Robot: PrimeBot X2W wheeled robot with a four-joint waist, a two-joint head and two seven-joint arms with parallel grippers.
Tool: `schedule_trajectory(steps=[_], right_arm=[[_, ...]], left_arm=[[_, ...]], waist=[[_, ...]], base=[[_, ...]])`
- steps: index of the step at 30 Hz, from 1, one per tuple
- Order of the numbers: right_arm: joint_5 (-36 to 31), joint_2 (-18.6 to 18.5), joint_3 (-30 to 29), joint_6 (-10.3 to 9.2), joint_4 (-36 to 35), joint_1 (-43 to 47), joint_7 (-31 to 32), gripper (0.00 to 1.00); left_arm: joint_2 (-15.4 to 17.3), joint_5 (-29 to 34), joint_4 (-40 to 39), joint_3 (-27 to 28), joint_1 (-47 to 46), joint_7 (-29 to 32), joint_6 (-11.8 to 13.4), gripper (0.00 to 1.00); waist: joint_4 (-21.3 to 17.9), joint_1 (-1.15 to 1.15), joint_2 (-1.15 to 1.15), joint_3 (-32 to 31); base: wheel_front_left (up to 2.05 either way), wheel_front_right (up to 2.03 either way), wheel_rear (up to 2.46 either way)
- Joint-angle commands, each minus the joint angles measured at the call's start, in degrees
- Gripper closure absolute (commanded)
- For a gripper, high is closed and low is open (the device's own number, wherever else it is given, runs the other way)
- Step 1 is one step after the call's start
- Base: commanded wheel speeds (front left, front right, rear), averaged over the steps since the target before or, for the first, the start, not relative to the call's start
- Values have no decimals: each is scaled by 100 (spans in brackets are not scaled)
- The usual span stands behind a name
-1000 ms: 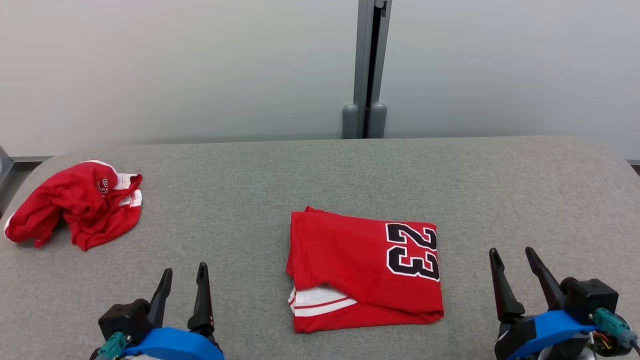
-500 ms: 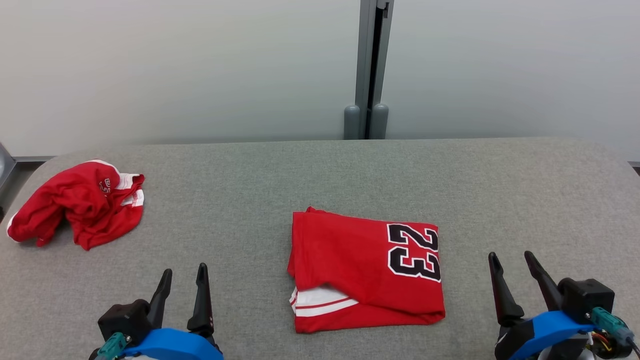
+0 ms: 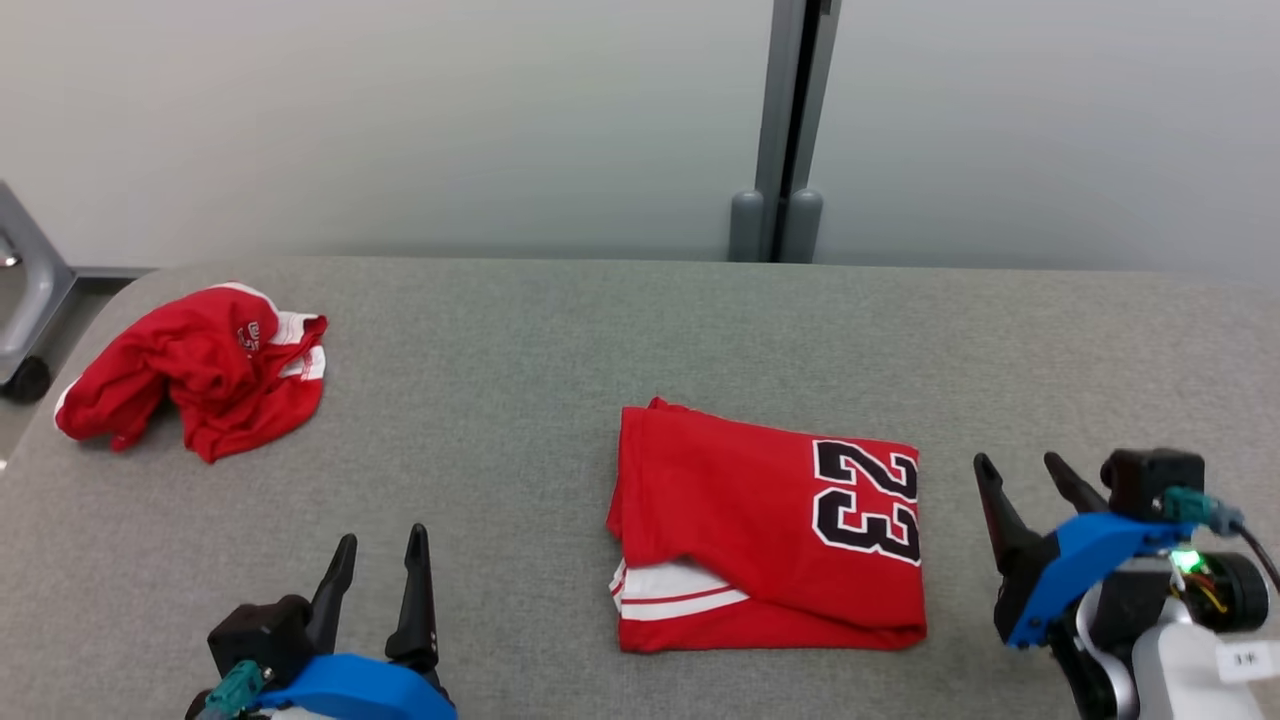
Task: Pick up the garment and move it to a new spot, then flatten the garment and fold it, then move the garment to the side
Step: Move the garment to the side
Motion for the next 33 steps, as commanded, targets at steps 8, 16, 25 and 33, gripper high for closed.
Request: schedule_trajectory(steps=[8,16,25,33], right_arm=[[-171,-7,-132,1,393,-623,700,0],[-142,-10,-278,1,897,-710,1027,0],[-61,1,-5,2,1334,-759,1369,0],[-181,-18,254,-2,1438,-1044,1220,100]], left_arm=[[2,45,-83,70,-231,-47,-14,0],[-30,59,-83,103,-343,-66,-50,0],[-40,79,-53,178,-416,-104,-67,0],[-26,161,-97,108,-550,-107,-105,0]], waist=[[382,0,0,420],[597,0,0,701],[559,0,0,922],[315,0,0,1067]], base=[[0,0,0],[0,0,0],[0,0,0],[0,0,0]])
